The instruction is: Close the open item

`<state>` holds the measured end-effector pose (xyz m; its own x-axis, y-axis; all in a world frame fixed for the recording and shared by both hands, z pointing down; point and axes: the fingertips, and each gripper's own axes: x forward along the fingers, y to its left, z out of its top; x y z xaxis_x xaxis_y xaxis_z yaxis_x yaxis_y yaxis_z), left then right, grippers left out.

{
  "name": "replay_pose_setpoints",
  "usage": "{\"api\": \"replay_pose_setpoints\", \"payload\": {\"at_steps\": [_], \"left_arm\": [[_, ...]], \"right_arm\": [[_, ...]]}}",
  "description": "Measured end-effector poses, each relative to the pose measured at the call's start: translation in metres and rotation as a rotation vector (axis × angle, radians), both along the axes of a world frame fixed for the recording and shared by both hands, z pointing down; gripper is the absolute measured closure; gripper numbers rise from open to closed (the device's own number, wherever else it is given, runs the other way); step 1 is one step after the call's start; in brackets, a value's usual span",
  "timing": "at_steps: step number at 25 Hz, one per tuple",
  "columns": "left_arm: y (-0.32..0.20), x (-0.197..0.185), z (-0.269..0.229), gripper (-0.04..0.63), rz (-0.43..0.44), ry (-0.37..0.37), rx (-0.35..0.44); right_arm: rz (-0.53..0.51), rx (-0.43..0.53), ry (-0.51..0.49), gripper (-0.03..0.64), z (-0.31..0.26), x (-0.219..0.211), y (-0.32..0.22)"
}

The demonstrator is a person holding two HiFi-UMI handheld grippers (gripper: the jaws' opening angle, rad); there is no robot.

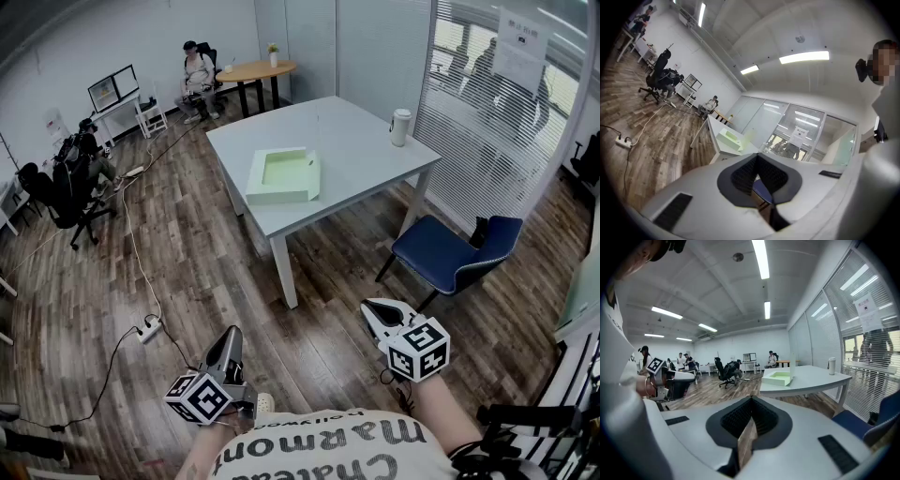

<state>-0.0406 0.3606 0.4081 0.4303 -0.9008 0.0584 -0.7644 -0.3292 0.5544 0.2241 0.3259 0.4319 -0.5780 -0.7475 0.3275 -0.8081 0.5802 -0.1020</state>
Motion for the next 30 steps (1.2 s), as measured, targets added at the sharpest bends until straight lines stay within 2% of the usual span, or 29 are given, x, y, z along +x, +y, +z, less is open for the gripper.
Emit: {"api": "replay_pose_setpoints", "payload": {"at_steps": [10, 16, 19, 23, 26, 30], "left_arm": [[-0.010, 0.005, -0.003, 0.594, -0.011, 0.005, 0.008], [-0.013, 0.002, -0.008, 0.592, -0.043, -0.006, 0.030], [-0.010, -0.003, 0.000, 0.592, -0.073, -0.039, 0.011], [-0.016, -0.025, 0.016, 0.592, -0.122, -0.068, -0.031], [-0.036, -0.049, 0.026, 0.592, -0.161, -0.093, -0.043], [-0.088, -0.071, 0.030, 0.591, -0.135, -0.032, -0.046]], "right_arm": [[-0.004, 0.013, -0.001, 0.617, -0.002, 0.008, -0.012], [-0.026, 0.018, -0.125, 0.617, -0.014, 0.005, -0.023], [-0.031, -0.003, -0.136, 0.617, -0.008, 0.002, -0.029], [0.002, -0.034, -0.131, 0.617, 0.005, -0.005, -0.053], [0.029, -0.072, -0.170, 0.617, 0.012, -0.017, -0.077], [0.068, -0.123, -0.178, 0.617, 0.018, -0.037, -0.119]]}}
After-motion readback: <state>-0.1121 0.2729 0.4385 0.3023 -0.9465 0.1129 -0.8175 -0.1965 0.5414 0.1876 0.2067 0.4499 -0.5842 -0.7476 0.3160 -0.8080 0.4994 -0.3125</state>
